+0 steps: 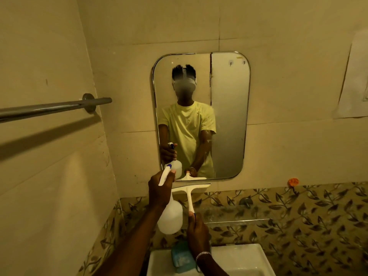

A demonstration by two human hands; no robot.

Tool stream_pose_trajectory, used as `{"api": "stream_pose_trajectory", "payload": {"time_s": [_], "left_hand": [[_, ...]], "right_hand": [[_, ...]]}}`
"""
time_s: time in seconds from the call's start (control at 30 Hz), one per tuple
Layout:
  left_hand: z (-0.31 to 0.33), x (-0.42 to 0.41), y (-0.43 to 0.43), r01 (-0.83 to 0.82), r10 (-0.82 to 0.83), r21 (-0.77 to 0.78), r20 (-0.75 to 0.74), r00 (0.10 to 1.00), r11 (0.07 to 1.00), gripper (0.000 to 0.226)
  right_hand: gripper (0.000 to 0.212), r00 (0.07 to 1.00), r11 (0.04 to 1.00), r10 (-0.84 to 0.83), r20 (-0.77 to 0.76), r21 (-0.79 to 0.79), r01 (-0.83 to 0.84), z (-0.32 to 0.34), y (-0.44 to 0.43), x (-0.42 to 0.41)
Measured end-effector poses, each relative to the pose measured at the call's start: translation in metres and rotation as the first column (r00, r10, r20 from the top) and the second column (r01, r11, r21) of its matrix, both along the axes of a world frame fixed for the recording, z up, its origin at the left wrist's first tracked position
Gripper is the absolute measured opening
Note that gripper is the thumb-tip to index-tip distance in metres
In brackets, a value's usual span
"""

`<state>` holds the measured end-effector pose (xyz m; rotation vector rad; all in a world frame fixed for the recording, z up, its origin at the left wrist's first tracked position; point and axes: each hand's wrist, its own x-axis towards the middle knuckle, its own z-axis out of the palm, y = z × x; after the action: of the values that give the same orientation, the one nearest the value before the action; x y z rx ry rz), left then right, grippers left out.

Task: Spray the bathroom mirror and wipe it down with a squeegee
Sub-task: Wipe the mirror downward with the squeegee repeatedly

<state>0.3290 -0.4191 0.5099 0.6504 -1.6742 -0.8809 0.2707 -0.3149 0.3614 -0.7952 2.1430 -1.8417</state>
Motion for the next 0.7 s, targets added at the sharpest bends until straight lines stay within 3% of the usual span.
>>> {"api": "stream_pose_trajectory", "payload": {"time_s": [0.3,0.43,0.57,0.7], "left_hand": [[0.104,-0.059,0.037,0.173,-0.196,-0.149,-0.157,0.968,0.974,0.022],[0.155,-0.097,0.065,0.157,-0.196,-0.19,-0.207,0.959,0.969,0.016],[0.167,-0.118,0.084,0.118,-0.15,-0.21,-0.142,0.979,0.971,0.027],[0.147,-0.122,0.091,0.236,-0.251,-0.13,-0.113,0.961,0.963,0.033]], "right_hand": [[0.035,1.0,0.996,-0.012,-0.01,0.086,0.012,-0.01,0.002,-0.012],[0.037,1.0,0.997,-0.027,0.014,0.075,0.025,-0.008,0.002,-0.018],[0.032,0.999,0.997,-0.033,0.023,0.068,0.032,-0.007,0.008,-0.027],[0.029,0.998,0.999,-0.049,0.036,0.015,0.049,-0.005,0.018,-0.035]]}}
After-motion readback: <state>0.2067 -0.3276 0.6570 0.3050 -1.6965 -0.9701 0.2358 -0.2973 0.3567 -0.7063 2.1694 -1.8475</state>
